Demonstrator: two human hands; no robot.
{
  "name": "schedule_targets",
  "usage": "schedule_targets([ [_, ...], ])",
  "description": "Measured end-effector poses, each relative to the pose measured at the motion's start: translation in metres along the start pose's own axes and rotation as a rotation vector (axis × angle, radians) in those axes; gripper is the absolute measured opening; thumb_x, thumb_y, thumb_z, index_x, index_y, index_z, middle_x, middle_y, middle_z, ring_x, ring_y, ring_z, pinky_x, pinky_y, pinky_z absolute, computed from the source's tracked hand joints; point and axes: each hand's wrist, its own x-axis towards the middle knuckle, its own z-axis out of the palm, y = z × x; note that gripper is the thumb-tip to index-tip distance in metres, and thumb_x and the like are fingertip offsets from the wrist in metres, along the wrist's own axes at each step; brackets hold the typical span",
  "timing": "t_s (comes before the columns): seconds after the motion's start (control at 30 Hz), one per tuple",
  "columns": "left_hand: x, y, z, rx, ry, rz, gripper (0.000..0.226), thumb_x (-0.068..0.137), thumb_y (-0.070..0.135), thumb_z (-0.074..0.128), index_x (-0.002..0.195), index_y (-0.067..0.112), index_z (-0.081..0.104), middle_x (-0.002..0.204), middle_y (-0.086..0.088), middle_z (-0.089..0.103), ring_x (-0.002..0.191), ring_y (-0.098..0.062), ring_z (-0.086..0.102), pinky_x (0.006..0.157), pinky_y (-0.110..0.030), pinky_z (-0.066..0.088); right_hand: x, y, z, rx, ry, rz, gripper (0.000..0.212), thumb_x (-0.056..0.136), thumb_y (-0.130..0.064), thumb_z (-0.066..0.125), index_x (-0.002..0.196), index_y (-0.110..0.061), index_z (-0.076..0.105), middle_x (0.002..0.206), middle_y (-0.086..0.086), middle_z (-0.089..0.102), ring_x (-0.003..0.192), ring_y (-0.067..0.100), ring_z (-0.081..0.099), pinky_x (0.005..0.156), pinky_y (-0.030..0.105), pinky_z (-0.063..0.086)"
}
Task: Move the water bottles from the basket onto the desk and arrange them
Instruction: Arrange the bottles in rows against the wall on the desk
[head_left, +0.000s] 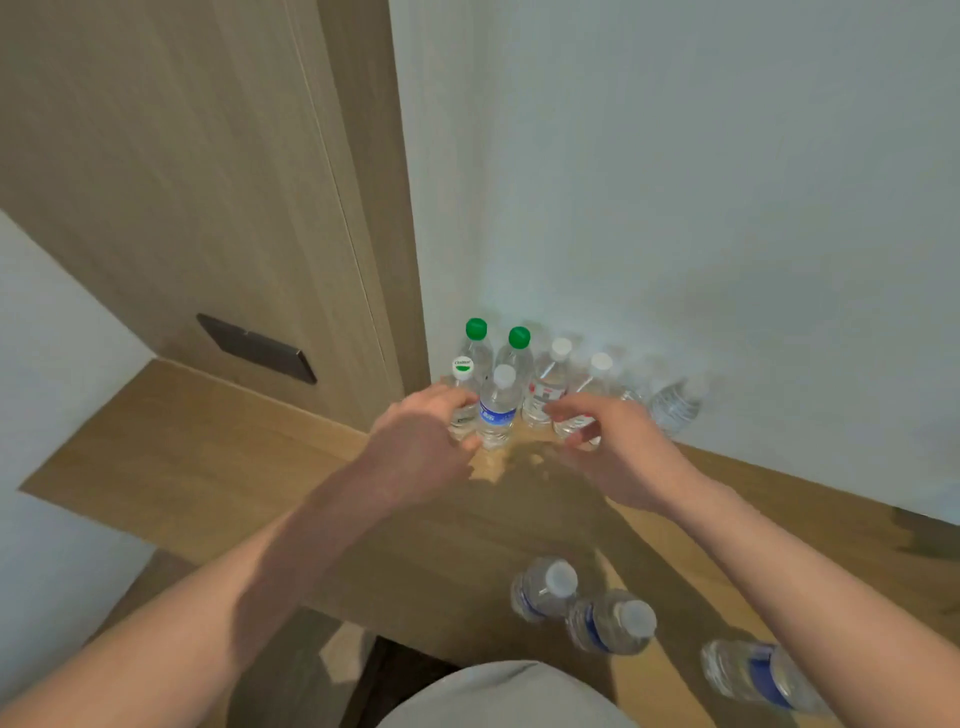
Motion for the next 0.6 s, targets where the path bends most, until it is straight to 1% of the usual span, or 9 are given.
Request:
schedule_targets([
  [0.07,-0.036,0.008,0.009,-0.065,-0.094,0.068,0.045,0.093,0.048,0.067,0.137,0.04,0.06,0.13,0.019,0.06,0.102,-0.006,0.063,0.09,-0.03,0.049,-0.054,0.018,-0.008,-0.004,-0.096,0.015,0.047,0.09,-0.042,0.081,0.134,-0.037,0.067,0.124,-0.023,0.069,0.099,0.001,0.067,0.084,0.017,0.052],
  [0.1,-0.05,0.013,0.016,-0.075,-0.145,0.096,0.045,0.093,0.049,0.067,0.137,0.041,0.06,0.131,0.021,0.058,0.099,-0.003,0.062,0.091,-0.029,0.049,-0.077,0.027,-0.009,-0.008,-0.131,0.018,0.048,0.089,-0.045,0.081,0.134,-0.037,0.067,0.122,-0.025,0.069,0.1,-0.002,0.066,0.082,0.01,0.049],
  [0.13,-0.061,0.018,0.024,-0.076,-0.191,0.122,0.046,0.093,0.051,0.066,0.138,0.042,0.059,0.133,0.024,0.056,0.096,0.0,0.061,0.093,-0.028,0.05,-0.097,0.038,-0.007,-0.006,-0.16,0.028,0.05,0.088,-0.047,0.082,0.134,-0.037,0.066,0.121,-0.027,0.068,0.102,-0.007,0.065,0.08,0.006,0.047],
  [0.2,-0.077,0.03,0.042,-0.072,-0.255,0.176,0.051,0.093,0.056,0.065,0.141,0.043,0.055,0.137,0.028,0.053,0.095,0.004,0.057,0.094,-0.028,0.051,-0.129,0.062,0.003,-0.021,-0.197,0.077,0.057,0.085,-0.055,0.082,0.137,-0.04,0.063,0.121,-0.029,0.066,0.105,-0.011,0.062,0.08,0.003,0.044],
  [0.3,-0.089,0.044,0.073,-0.026,-0.294,0.245,0.052,0.094,0.055,0.066,0.142,0.042,0.053,0.138,0.026,0.053,0.103,0.0,0.056,0.092,-0.025,0.048,-0.163,0.09,0.028,-0.051,-0.228,0.138,0.067,0.08,-0.067,0.079,0.14,-0.044,0.058,0.127,-0.029,0.062,0.107,-0.007,0.06,0.086,0.01,0.049],
  [0.37,-0.091,0.049,0.088,-0.02,-0.292,0.25,0.05,0.093,0.053,0.067,0.14,0.042,0.054,0.137,0.025,0.055,0.108,-0.004,0.06,0.094,-0.028,0.05,-0.179,0.097,0.044,-0.008,-0.2,0.162,0.069,0.081,-0.062,0.081,0.142,-0.043,0.057,0.127,-0.028,0.061,0.106,-0.005,0.061,0.09,0.019,0.054],
  [0.47,-0.088,0.052,0.102,0.001,-0.276,0.23,0.045,0.092,0.05,0.07,0.135,0.042,0.057,0.132,0.023,0.06,0.103,-0.005,0.062,0.092,-0.031,0.054,-0.19,0.092,0.064,0.029,-0.113,0.199,0.065,0.087,-0.056,0.078,0.146,-0.048,0.052,0.131,-0.03,0.056,0.098,-0.003,0.064,0.079,0.016,0.052],
  [0.53,-0.084,0.055,0.106,0.035,-0.29,0.224,0.044,0.092,0.049,0.071,0.133,0.041,0.059,0.129,0.022,0.06,0.098,-0.005,0.063,0.09,-0.032,0.055,-0.188,0.09,0.075,0.036,-0.048,0.205,0.059,0.088,-0.057,0.075,0.143,-0.049,0.054,0.131,-0.03,0.057,0.088,-0.001,0.066,0.078,0.018,0.053],
  [0.6,-0.078,0.058,0.107,0.07,-0.308,0.235,0.04,0.092,0.046,0.071,0.13,0.039,0.062,0.127,0.02,0.06,0.094,-0.008,0.063,0.086,-0.031,0.054,-0.182,0.092,0.084,0.053,0.005,0.23,0.051,0.09,-0.056,0.074,0.138,-0.047,0.059,0.127,-0.028,0.059,0.086,0.0,0.064,0.081,0.02,0.054],
])
